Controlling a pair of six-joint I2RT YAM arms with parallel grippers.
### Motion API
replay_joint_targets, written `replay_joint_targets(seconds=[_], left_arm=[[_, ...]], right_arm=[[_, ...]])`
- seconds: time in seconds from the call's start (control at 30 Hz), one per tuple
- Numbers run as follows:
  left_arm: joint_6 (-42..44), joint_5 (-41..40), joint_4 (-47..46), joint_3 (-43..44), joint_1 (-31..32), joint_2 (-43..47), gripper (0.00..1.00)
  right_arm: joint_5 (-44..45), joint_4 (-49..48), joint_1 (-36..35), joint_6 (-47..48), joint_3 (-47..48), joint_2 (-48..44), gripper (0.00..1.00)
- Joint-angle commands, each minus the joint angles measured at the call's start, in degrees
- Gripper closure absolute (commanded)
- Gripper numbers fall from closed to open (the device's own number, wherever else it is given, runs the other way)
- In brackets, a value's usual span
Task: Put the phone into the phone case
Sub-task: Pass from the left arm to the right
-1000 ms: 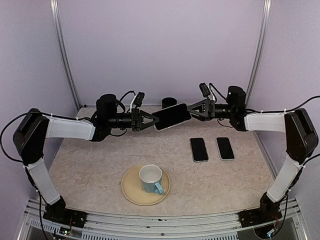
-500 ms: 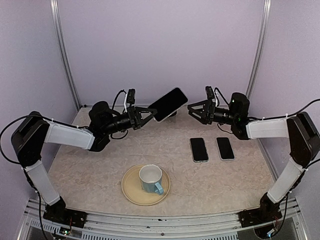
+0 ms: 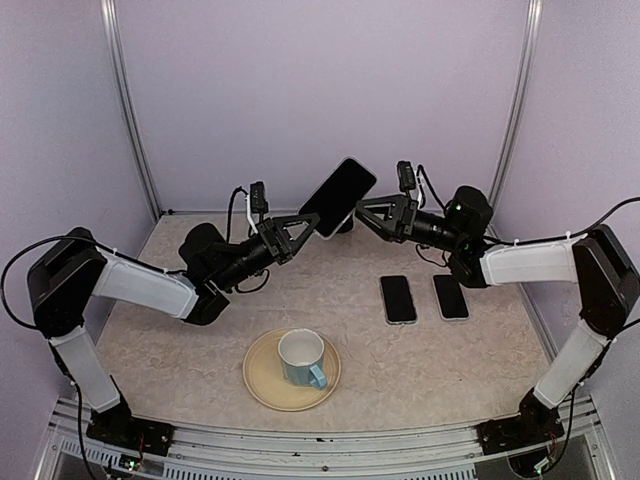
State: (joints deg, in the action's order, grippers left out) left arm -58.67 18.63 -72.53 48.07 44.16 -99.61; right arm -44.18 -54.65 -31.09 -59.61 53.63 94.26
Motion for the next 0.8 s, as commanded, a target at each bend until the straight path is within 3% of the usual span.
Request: replay_joint_targets(seconds=[0.0,0.6,0.77], left_arm=[[1.01,-4.36,-9.76,-0.81,1.06,-1.17,1.0],[1.95,-12.26,-14.3,-1.73,4.48,-4.98,1.0],[2.21,-14.27,-15.58,-2.16,5.11,-5.53,1.0]], right_arm=[[1.07,-4.65,-1.05,-1.61,1.39,0.92,0.33],[1.93,-5.42,-4.5,-1.67,4.13,3.52,0.55],[2.56,-5.99,-5.32,-1.8,4.64,4.15,0.68]])
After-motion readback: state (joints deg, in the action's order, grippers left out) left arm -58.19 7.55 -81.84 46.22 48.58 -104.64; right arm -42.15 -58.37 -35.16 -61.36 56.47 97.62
